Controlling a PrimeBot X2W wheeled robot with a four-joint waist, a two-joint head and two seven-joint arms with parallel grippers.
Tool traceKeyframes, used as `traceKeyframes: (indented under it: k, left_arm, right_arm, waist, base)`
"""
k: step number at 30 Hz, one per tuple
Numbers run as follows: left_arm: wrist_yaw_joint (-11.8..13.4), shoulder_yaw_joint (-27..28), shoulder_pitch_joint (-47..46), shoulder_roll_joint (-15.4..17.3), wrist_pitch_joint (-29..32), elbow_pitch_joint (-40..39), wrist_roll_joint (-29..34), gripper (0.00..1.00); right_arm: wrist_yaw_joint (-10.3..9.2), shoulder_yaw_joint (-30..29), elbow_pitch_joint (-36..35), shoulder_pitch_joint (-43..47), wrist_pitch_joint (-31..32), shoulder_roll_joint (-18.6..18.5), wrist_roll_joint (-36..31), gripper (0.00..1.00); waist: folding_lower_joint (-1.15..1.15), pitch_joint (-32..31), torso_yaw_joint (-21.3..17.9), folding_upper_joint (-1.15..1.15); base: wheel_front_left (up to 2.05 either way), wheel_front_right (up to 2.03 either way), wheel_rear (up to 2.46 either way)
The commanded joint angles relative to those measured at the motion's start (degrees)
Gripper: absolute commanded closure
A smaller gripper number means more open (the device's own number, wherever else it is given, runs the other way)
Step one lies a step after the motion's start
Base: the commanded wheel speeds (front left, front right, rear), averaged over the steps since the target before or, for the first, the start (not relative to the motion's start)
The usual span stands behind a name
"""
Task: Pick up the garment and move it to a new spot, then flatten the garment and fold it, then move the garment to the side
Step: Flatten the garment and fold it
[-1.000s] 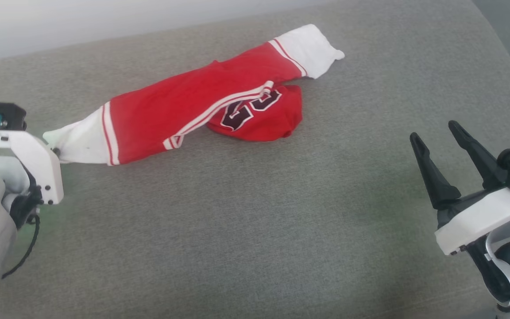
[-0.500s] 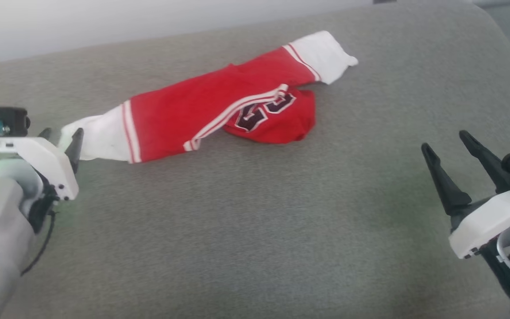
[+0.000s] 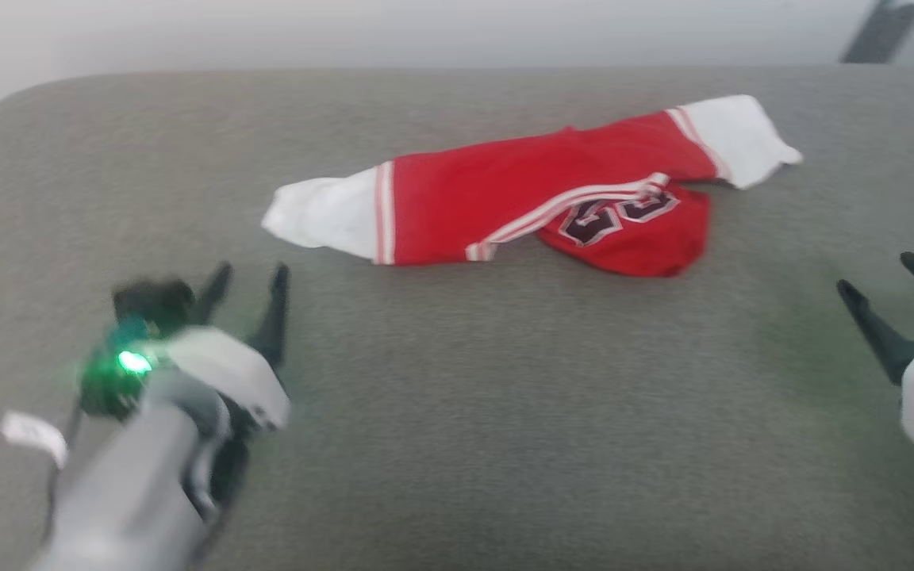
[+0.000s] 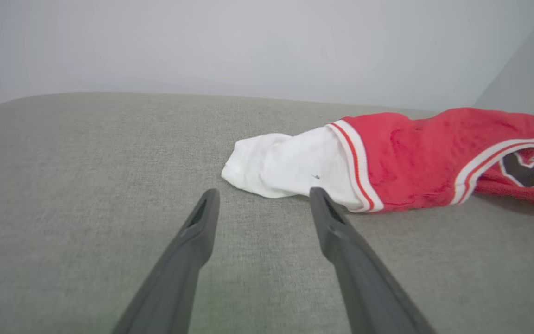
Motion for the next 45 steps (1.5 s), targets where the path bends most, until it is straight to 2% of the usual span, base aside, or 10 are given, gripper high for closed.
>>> traceKeyframes:
  k: [1, 10, 18, 26, 32, 33, 34, 36, 40, 45]
  left_arm:
    - [0.4, 1.8, 2.9, -1.3, -0.3, -2.8, 1.9, 0.0]
    - [2.2, 15.8, 18.4, -10.6, -0.3, -22.4, 19.6, 0.0]
    - [-3.7, 21.0, 20.5, -17.1, -0.3, -28.1, 27.5, 0.0]
    - [-7.1, 23.2, 18.7, -19.5, -0.3, -29.8, 30.6, 0.0]
    - [-8.3, 23.8, 17.6, -20.2, -0.3, -29.9, 31.7, 0.0]
    - [-8.5, 23.7, 17.3, -20.2, -0.3, -30.0, 31.8, 0.0]
    - [-8.7, 23.6, 17.1, -20.3, -0.3, -30.1, 32.0, 0.0]
    - [-9.3, 23.3, 16.6, -20.3, -0.3, -30.4, 32.5, 0.0]
    - [-10.8, 22.4, 13.5, -19.3, -0.3, -30.7, 34.6, 0.0]
    - [-12.0, 16.7, 5.2, -12.7, -0.1, -28.7, 37.6, 0.0]
  right_arm:
    - [-0.1, 0.6, 1.0, -1.3, 0.7, -1.4, 1.2, 0.0]
    - [-0.1, 14.9, 6.2, -13.5, 6.3, -15.5, 10.1, 0.0]
    - [-0.1, 30.3, 6.5, -27.6, 11.7, -27.8, 14.0, 0.0]
    - [-0.1, 40.1, 7.9, -39.2, 13.8, -31.8, 15.0, 0.0]
    - [-0.09, 48.9, 11.0, -45.4, 13.7, -31.2, 15.3, 0.0]
    - [-0.06, 50.4, 11.6, -46.3, 13.6, -31.1, 15.7, 0.16]
    - [-0.07, 51.7, 12.1, -47.0, 13.4, -30.8, 16.1, 0.58]
    - [-0.11, 54.0, 13.0, -48.6, 13.1, -30.4, 16.6, 1.0]
    - [-0.1, 58.0, 13.9, -52.1, 11.8, -30.3, 17.6, 1.0]
    - [-0.1, 61.1, 15.4, -55.6, 9.9, -29.7, 18.5, 1.0]
  waist:
    - [0.0, 0.6, 3.5, 0.0]
    - [0.0, 5.9, 11.0, 0.0]
    - [0.0, 12.5, 16.4, 0.0]
    - [0.0, 17.6, 18.9, 0.0]
    - [0.0, 19.8, 19.4, 0.0]
    - [0.0, 19.9, 19.3, 0.0]
    - [0.0, 19.9, 19.2, 0.0]
    - [0.0, 19.9, 19.0, 0.0]
    - [0.0, 19.4, 18.4, 0.0]
    - [0.0, 18.9, 17.3, 0.0]
  base:
    - [0.0, 0.0, 0.0]
    - [0.0, 0.0, 0.0]
    - [0.0, 0.0, 0.0]
    - [0.0, 0.0, 0.0]
    - [0.0, 0.0, 0.0]
    - [0.0, 0.0, 0.0]
    - [0.0, 0.0, 0.0]
    - [0.0, 0.0, 0.0]
    - [0.0, 0.0, 0.0]
    - [0.0, 0.0, 0.0]
